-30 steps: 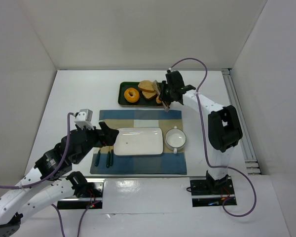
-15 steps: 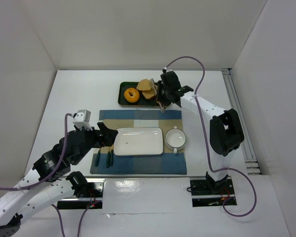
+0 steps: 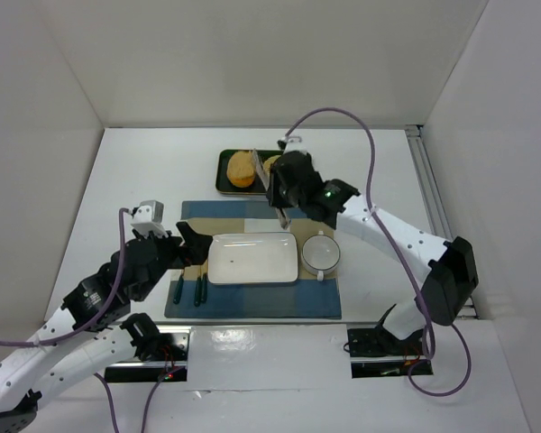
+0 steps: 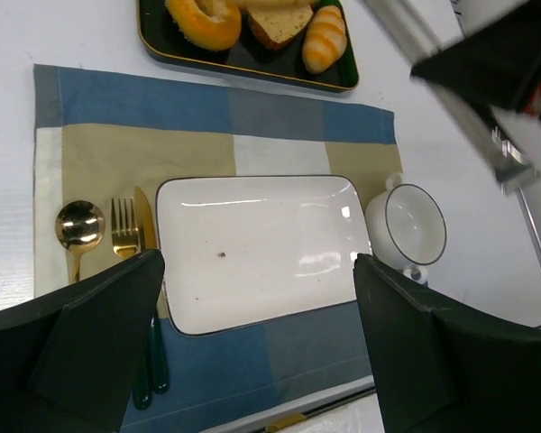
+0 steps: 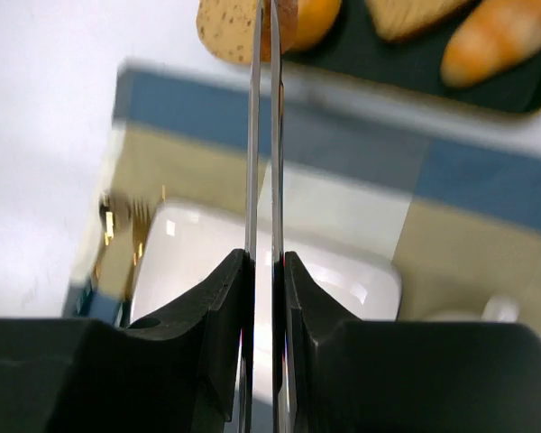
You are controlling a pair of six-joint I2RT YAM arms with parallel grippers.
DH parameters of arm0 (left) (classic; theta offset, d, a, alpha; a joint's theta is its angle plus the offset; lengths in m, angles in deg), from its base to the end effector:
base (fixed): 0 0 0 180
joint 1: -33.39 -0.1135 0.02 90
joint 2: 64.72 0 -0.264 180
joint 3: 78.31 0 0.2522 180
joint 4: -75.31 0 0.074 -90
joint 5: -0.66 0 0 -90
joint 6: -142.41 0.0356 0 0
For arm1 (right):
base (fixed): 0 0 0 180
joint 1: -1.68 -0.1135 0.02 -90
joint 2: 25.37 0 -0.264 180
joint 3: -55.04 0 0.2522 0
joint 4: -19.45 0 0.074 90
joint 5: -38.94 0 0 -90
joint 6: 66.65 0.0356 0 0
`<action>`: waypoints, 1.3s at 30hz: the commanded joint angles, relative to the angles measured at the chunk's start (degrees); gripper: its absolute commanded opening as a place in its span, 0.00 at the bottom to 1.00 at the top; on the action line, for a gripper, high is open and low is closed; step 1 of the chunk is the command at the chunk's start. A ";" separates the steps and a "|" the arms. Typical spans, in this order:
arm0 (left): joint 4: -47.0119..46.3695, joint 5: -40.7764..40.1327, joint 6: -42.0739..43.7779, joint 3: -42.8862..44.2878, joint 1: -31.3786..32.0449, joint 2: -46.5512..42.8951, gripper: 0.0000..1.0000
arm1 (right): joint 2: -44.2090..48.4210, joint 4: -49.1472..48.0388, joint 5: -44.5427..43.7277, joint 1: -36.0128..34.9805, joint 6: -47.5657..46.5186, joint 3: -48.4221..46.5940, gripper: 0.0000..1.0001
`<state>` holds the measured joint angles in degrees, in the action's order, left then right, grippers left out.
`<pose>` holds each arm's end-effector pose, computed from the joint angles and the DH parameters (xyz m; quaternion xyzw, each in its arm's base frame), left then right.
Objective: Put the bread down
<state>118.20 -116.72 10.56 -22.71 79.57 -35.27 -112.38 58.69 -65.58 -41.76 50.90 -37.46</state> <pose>0.0933 -0.0735 0.3240 -0.1117 0.7845 -0.2662 0.5489 0.2584 0.2324 0.3410 -0.0619 0.8747 0.1808 0.4454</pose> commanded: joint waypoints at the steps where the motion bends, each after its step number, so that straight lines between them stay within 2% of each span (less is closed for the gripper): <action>1: -2.14 -4.52 1.94 0.52 0.15 0.78 1.00 | 5.34 4.67 -6.21 -7.68 5.66 4.98 0.00; 8: -2.76 -12.43 3.26 2.80 0.15 2.54 1.00 | 7.89 12.49 -15.17 -22.89 16.64 7.46 0.00; 12: -2.76 -12.97 3.79 3.86 -0.38 3.07 1.00 | 8.42 16.62 -16.33 -26.60 19.20 6.85 0.00; 22: -2.76 -14.02 5.37 3.86 -0.38 2.54 1.00 | 8.43 23.47 -14.75 -29.42 23.51 7.55 0.00; 35: -2.76 -12.97 5.37 3.86 -0.38 0.96 1.00 | 6.32 23.22 -10.96 -29.42 24.04 10.71 0.00; 39: -2.24 -12.44 5.37 3.86 -0.38 0.96 1.00 | 5.79 21.90 -10.96 -29.42 24.04 10.71 0.16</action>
<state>117.39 -129.31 14.78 -21.02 79.43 -33.83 -106.21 81.40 -76.32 -70.72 73.88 -27.06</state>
